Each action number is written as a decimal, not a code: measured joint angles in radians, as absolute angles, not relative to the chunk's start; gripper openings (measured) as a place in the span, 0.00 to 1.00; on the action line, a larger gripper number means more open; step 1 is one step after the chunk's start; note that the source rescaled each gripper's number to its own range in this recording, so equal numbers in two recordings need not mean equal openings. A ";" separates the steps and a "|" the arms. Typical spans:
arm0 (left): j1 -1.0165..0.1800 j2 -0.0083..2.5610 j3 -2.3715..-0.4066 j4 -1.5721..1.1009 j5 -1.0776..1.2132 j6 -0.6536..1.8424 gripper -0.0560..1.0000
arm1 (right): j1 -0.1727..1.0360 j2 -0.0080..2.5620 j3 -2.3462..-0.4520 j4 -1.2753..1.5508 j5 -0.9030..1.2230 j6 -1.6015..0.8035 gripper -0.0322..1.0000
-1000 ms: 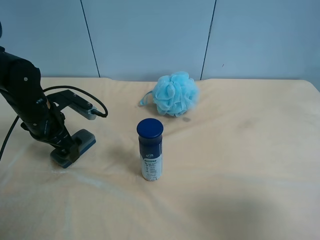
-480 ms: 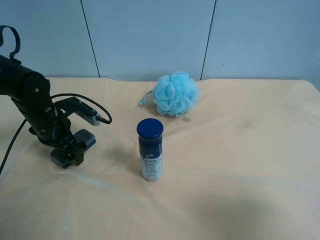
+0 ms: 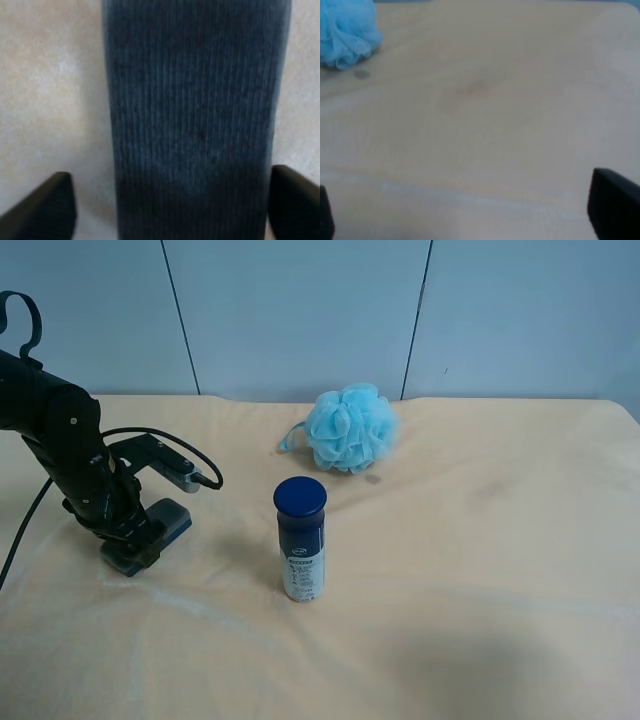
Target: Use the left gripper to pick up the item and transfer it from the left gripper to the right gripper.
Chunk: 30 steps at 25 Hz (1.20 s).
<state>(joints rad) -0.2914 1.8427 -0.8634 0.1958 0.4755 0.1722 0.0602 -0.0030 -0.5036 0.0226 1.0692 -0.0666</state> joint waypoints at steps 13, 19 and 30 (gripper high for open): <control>-0.291 1.843 -0.863 0.196 0.492 0.172 0.13 | 0.060 -0.003 -0.504 0.023 1.069 -0.067 1.00; -0.291 1.758 -0.863 0.196 0.526 0.172 0.13 | 0.060 -0.003 -0.504 0.023 1.069 -0.067 1.00; -0.291 1.479 -0.872 0.112 0.708 0.216 0.13 | 0.060 -0.003 -0.504 0.023 1.069 -0.067 1.00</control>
<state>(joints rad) -0.2914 1.4785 -0.8716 0.1115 0.7081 0.2157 0.0602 -0.0030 -0.5036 0.0226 1.0692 -0.0666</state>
